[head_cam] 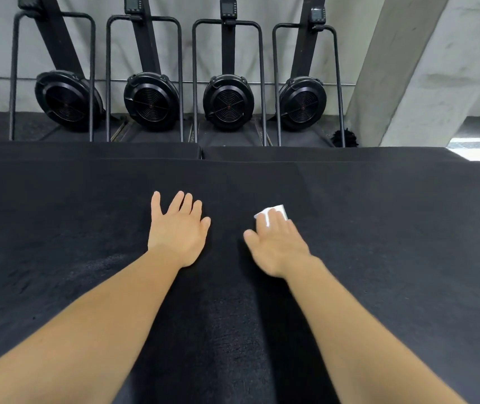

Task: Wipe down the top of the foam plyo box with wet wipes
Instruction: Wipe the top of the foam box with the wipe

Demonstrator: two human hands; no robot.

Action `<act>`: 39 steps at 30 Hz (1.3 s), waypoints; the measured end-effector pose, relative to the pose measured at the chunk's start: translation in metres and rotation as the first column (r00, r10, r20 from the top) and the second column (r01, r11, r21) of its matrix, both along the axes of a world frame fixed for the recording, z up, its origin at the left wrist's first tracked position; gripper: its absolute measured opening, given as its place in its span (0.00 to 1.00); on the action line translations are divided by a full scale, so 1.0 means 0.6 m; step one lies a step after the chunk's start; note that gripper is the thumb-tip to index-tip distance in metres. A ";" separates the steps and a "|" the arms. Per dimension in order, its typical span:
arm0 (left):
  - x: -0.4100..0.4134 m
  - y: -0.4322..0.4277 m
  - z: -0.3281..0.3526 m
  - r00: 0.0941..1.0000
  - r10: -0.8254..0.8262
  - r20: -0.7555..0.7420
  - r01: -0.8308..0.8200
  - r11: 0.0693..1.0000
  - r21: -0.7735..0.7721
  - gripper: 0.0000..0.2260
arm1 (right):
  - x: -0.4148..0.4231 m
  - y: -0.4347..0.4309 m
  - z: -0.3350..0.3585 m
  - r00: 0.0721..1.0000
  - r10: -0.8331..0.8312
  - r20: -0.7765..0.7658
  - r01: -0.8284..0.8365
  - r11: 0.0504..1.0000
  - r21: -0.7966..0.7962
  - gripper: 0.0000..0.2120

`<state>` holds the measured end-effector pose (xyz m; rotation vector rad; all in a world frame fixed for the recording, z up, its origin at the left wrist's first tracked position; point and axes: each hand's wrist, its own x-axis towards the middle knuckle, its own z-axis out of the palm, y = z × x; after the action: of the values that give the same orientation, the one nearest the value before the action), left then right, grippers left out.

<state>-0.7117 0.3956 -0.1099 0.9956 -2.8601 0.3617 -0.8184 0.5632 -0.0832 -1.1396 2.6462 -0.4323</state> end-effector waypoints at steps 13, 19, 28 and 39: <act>0.063 0.040 0.029 0.997 0.069 0.024 -0.069 0.997 -0.022 0.27 | 0.029 0.001 -0.009 0.987 0.158 -0.005 -0.158 0.985 -0.068 0.21; 0.089 0.075 0.030 1.000 0.014 -0.008 -0.014 1.000 0.003 0.25 | -0.083 0.053 0.002 0.992 -0.101 0.078 0.100 0.995 0.013 0.24; 0.129 0.105 0.034 1.000 0.005 -0.028 -0.004 0.999 0.051 0.25 | 0.026 0.030 0.002 0.996 -0.056 0.076 0.054 0.998 0.034 0.28; 0.189 0.140 0.032 0.991 0.125 -0.036 -0.123 0.991 0.056 0.18 | 0.175 0.011 0.001 0.951 0.298 0.087 -0.306 0.946 0.106 0.28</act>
<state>-0.5980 0.4794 -0.0909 1.1806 -2.7942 0.2729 -0.7136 0.5697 -0.0826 -1.4318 2.3470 -0.2475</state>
